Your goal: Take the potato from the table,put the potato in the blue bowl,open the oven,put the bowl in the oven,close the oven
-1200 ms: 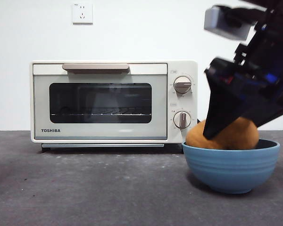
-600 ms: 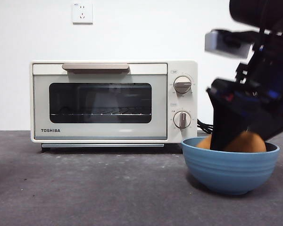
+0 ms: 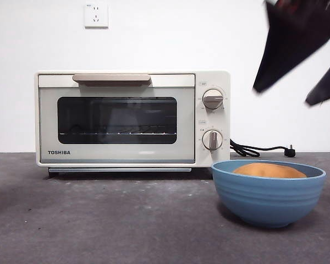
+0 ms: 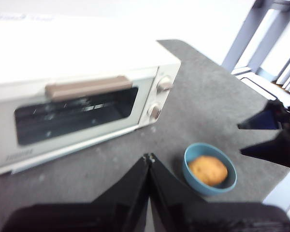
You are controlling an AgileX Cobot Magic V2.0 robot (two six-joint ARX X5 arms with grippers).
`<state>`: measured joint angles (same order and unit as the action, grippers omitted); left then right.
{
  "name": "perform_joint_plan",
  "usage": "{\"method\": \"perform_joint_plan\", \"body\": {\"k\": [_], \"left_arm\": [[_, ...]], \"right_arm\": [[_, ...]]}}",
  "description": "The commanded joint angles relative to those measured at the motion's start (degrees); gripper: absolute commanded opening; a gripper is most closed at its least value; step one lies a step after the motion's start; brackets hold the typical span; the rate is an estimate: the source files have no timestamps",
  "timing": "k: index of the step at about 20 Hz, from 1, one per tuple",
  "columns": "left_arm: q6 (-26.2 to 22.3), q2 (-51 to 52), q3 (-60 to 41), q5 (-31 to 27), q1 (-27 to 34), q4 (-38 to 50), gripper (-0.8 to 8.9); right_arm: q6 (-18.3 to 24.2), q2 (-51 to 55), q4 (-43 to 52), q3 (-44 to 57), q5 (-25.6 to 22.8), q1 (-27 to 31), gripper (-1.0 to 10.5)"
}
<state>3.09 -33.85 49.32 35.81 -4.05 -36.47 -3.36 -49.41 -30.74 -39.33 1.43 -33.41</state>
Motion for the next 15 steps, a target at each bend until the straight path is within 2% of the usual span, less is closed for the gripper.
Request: {"method": "perform_joint_plan", "body": {"k": [1, 5, 9, 11, 15], "left_arm": [[0.6, -6.1, 0.3, 0.3, -1.4, 6.3, -0.08], [0.5, -19.6, 1.0, -1.5, -4.1, 19.0, -0.08], [-0.2, -32.9, 4.8, -4.3, -5.9, 27.2, -0.08], [-0.6, -38.1, 7.3, -7.0, -6.5, 29.2, -0.08], [-2.9, -46.4, 11.2, -8.0, -6.9, 31.5, -0.08]], "right_arm": [[-3.6, 4.0, -3.3, -0.8, -0.1, -0.1, 5.1], [-6.7, 9.5, -9.7, -1.8, -0.3, -0.1, 5.1], [-9.0, 12.2, -12.7, -1.8, -0.1, -0.1, 5.0], [-9.3, 12.7, -12.7, -1.8, -0.1, -0.1, 5.0], [-9.3, 12.8, -12.8, -1.8, -0.1, -0.1, 5.0]]}}
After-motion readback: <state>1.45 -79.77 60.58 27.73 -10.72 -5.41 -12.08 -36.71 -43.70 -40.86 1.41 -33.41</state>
